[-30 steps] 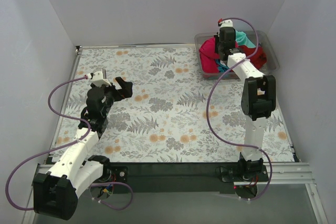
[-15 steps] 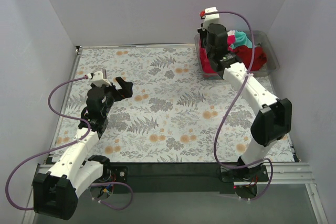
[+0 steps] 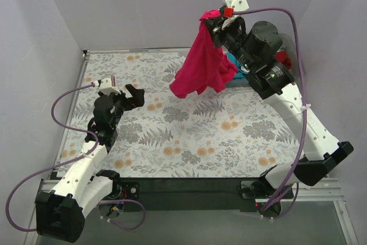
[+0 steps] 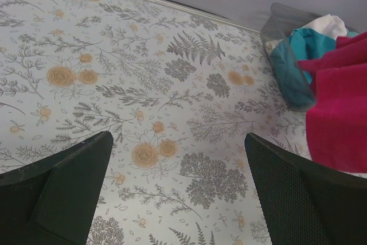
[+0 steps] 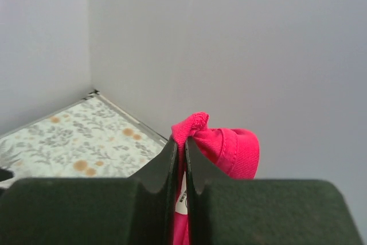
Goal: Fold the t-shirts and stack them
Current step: Move the tshirt to the center of the board, then flatten the tshirt out
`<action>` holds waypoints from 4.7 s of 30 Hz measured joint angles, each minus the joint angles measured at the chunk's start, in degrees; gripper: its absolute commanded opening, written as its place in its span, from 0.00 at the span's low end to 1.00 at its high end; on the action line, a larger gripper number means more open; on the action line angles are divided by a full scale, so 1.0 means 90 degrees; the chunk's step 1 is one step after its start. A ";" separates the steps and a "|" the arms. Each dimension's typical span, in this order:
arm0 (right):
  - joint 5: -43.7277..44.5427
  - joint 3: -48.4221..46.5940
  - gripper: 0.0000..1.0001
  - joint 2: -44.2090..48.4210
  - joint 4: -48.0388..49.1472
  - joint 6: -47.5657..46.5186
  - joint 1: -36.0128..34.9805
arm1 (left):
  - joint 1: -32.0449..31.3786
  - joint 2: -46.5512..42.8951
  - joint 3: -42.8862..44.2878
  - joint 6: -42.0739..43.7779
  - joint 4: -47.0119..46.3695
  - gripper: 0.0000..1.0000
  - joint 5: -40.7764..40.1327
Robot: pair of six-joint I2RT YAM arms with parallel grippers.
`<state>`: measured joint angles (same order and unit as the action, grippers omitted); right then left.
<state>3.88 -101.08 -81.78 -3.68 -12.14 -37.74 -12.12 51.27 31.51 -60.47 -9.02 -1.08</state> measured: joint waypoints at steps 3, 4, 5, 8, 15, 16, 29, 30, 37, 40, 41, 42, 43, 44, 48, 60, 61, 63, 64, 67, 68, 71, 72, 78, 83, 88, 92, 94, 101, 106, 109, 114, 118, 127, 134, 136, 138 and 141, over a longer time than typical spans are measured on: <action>-0.0580 -0.0250 0.01 0.0005 -0.0289 0.0129 -0.0153 | 0.0000 -0.0063 0.0000 -0.0007 0.0005 0.93 -0.0126; -0.0748 -0.0279 0.01 0.0005 -0.0367 0.0165 -0.0236 | 0.0000 -0.0083 0.0000 -0.0019 0.0005 0.93 -0.0187; -0.0886 -0.0296 0.01 0.0005 -0.0425 0.0202 -0.0304 | 0.0000 -0.0107 0.0000 -0.0027 0.0010 0.93 -0.0255; -0.1426 -0.0294 0.01 0.0005 -0.0656 0.0391 -0.0527 | 0.0000 -0.0197 0.0000 -0.0053 0.0049 0.93 -0.0442; -0.1464 0.1394 0.01 0.0857 -0.0695 0.0845 -0.0685 | 0.0000 -0.0508 -0.0019 -0.0102 0.0095 0.94 -0.0792; -0.1185 0.1909 0.01 0.1141 -0.0716 0.0903 -0.0687 | 0.0000 -0.0532 -0.0022 -0.0100 0.0090 0.94 -0.0787; 0.3609 0.5289 0.94 0.3611 -0.1897 0.2375 -0.0636 | -0.0947 0.1005 0.0022 0.0007 -0.0386 0.86 0.0053; 0.3757 0.5302 0.95 0.3565 -0.1923 0.2433 -0.0600 | -0.1122 0.1180 0.0036 -0.0002 -0.0459 0.86 0.0146; 0.3701 0.5506 0.96 0.2722 -0.1853 0.2586 -0.0058 | -0.1739 0.2273 0.0272 -0.0102 -0.0733 0.86 0.0420; 0.3186 0.5778 0.94 0.2504 -0.1642 0.2620 0.0435 | -0.1773 0.2773 0.0498 -0.0119 -0.0712 0.84 0.0284; 0.3009 0.5848 0.94 0.2433 -0.1586 0.2640 0.0593 | -0.1780 0.2943 0.0576 -0.0129 -0.0690 0.84 0.0219; 0.2861 0.5906 0.94 0.2378 -0.1535 0.2659 0.0729 | -0.1785 0.3089 0.0644 -0.0143 -0.0644 0.82 0.0163; 0.2730 0.5945 0.94 0.2327 -0.1518 0.2664 0.0831 | -0.1790 0.3206 0.0699 -0.0163 -0.0556 0.81 0.0104; 0.2616 0.5986 0.94 0.2293 -0.1462 0.2667 0.0891 | -0.1792 0.3283 0.0748 -0.0185 -0.0457 0.81 0.0041; 0.2283 0.6018 0.94 0.2263 -0.1350 0.2669 0.0971 | -0.1792 0.3415 0.0879 -0.0415 -0.0019 0.80 -0.0107; 0.1824 0.6018 0.94 0.1821 -0.0988 0.2693 0.1192 | -0.1792 0.3463 0.0384 -0.1132 0.0102 0.71 0.0515; 0.1807 0.6020 0.94 0.1773 -0.0971 0.2696 0.1195 | -0.1792 0.3490 0.0384 -0.1154 0.0051 0.69 0.0559; 0.1770 0.6033 0.94 0.1695 -0.0918 0.2693 0.1214 | -0.1792 0.3568 0.0384 -0.1178 -0.0056 0.63 0.0622; 0.1749 0.6050 0.94 0.1673 -0.0903 0.2693 0.1224 | -0.1792 0.3604 0.0384 -0.1200 -0.0102 0.61 0.0639; 0.1715 0.6091 0.94 0.1644 -0.0899 0.2693 0.1270 | -0.1792 0.3708 0.0384 -0.1222 -0.0253 0.57 0.0670; 0.1712 0.6093 0.94 0.1632 -0.0901 0.2693 0.1287 | -0.1792 0.3742 0.0384 -0.1224 -0.0301 0.56 0.0673; 0.1705 0.6096 0.94 0.1571 -0.0886 0.2693 0.1355 | -0.1792 0.3871 0.0384 -0.1236 -0.0381 0.49 0.0682; 0.1690 0.6093 0.94 0.1542 -0.0882 0.2693 0.1377 | -0.1792 0.3922 0.0384 -0.1239 -0.0384 0.46 0.0682; 0.1625 0.6096 0.94 0.1367 -0.0845 0.2693 0.1508 | -0.1792 0.4000 0.0384 -0.1297 -0.0440 0.06 0.0658; 0.1506 0.6093 0.93 0.1042 -0.0661 0.2693 0.1661 | -0.1792 0.4000 0.0384 -0.1234 -0.0520 0.00 0.0595; 0.1307 0.6093 0.90 0.0537 -0.0444 0.2691 0.1831 | -0.1795 0.3813 0.0318 -0.1217 -0.0481 0.00 0.0352; 0.1088 0.6076 0.77 0.0114 -0.0168 0.2659 0.1906 | -0.1795 0.3337 0.0180 -0.1168 -0.0391 0.00 0.0134; 0.0993 0.5996 0.73 -0.0221 -0.0056 0.2650 0.1916 | -0.1795 0.3160 0.0151 -0.1146 -0.0374 0.00 0.0063; 0.0539 0.5746 0.58 -0.1188 0.0325 0.2586 0.1931 | -0.1795 0.2992 0.0131 -0.1078 -0.0238 0.00 -0.0085; 0.0262 0.5714 0.01 -0.1273 0.0457 0.2516 0.1933 | -0.1795 0.2982 0.0131 -0.1039 -0.0131 0.00 -0.0204; 0.0121 0.5693 0.01 -0.1268 0.0529 0.2543 0.1936 | -0.1795 0.2953 0.0131 -0.1020 -0.0092 0.00 -0.0289; -0.0068 0.5695 0.01 -0.0860 0.0425 0.2540 0.1921 | -0.1795 0.2506 0.0136 -0.0889 0.0080 0.00 -0.0658; -0.0066 0.5608 0.01 0.0291 0.0260 0.2521 0.1753 | -0.1795 0.1600 0.0282 -0.0707 0.0313 0.00 -0.1139; 0.0170 0.4702 0.01 0.2130 0.0163 0.2317 0.0721 | -0.1807 0.0398 0.1331 -0.0131 0.0576 0.00 -0.1358; 0.0386 0.4141 0.01 0.2674 -0.0345 0.2081 -0.0078 | -0.1851 -0.0704 0.1877 0.0073 0.1183 0.00 -0.1277; 0.0413 0.3961 0.01 0.2866 -0.0488 0.2004 -0.0306 | -0.1865 -0.1052 0.2016 0.0068 0.1309 0.00 -0.1212; 0.0432 0.3776 0.01 0.3055 -0.0627 0.1948 -0.0491 | -0.1865 -0.1314 0.2210 0.0051 0.1477 0.00 -0.1105; 0.0432 0.3381 0.01 0.3349 -0.0855 0.1834 -0.0648 | -0.1875 -0.1479 0.2623 0.0034 0.1685 0.00 -0.0860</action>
<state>7.77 -70.65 -51.64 -11.38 4.36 -43.57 -28.99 37.95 55.11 -60.16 6.15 -8.82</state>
